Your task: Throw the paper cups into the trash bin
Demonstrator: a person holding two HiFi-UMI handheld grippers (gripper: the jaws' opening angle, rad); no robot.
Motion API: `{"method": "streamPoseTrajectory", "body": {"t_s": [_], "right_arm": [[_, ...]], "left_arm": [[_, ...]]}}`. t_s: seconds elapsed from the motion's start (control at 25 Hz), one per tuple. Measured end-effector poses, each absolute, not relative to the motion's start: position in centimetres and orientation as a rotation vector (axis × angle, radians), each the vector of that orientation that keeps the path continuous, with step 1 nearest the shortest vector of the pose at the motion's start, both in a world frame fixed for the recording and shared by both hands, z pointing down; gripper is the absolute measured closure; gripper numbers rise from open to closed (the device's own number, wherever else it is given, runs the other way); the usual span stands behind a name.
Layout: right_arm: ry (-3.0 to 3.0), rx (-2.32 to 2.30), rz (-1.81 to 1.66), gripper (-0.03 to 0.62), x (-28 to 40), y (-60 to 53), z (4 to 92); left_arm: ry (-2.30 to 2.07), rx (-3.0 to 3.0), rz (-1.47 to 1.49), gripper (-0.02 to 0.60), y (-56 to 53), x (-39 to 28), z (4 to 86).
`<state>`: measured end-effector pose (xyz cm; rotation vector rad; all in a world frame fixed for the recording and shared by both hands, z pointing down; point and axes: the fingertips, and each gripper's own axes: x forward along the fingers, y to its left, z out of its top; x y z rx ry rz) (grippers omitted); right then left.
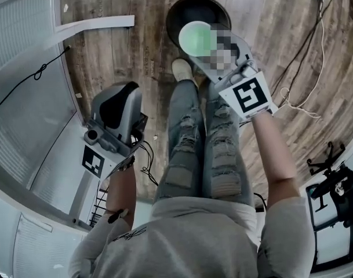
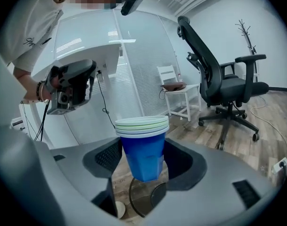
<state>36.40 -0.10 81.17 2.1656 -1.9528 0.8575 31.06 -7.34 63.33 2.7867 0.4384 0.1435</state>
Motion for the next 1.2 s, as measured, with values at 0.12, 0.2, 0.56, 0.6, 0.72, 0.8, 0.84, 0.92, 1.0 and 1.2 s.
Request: {"method": "streamPoseTrajectory", "body": {"t_s": [0.12,0.2,0.56,0.6,0.72,0.8,0.84,0.92,1.0,1.2], "right_arm": [[-1.956,2.153,0.901,0.312,36.0,-0.1,83.2],[-1.959,2.136,0.921,0.312,35.9,-0.1,84.4],[-1.906,2.075,0.968,0.312,35.7,-0.6,90.2],[-1.898,2.072,0.975,0.312,35.7,-0.6,90.9],[-1.888,2.075,0.963,0.312,35.7,-0.9,92.7],[-1.883,2.067,0.964,0.312,35.7,-0.8,93.9],[-1.878,2.057,0.974,0.312,35.7,-0.7,94.4],[-1.866,2.042,1.002,0.312,35.6,-0.5,95.4],[-1.855,2.047,1.020,0.312,35.7,-0.3,96.6],[-1.812,2.065,1.070,0.312,35.9,-0.1,98.9]], "left_arm": [[0.455,2.777,0.141,0.578,-6.8,31.0,64.0],[0.458,2.768,0.138,0.578,-6.4,30.9,64.3],[0.464,2.732,0.156,0.578,-6.2,30.4,66.3],[0.465,2.729,0.160,0.578,-6.2,30.4,66.5],[0.462,2.725,0.175,0.578,-6.3,30.0,67.2],[0.454,2.723,0.187,0.578,-6.4,29.7,67.7],[0.449,2.722,0.193,0.578,-6.4,29.6,67.9],[0.439,2.718,0.205,0.578,-6.5,29.4,68.4],[0.434,2.716,0.219,0.578,-6.5,29.2,68.7],[0.432,2.711,0.252,0.578,-6.6,28.8,69.7]]}}
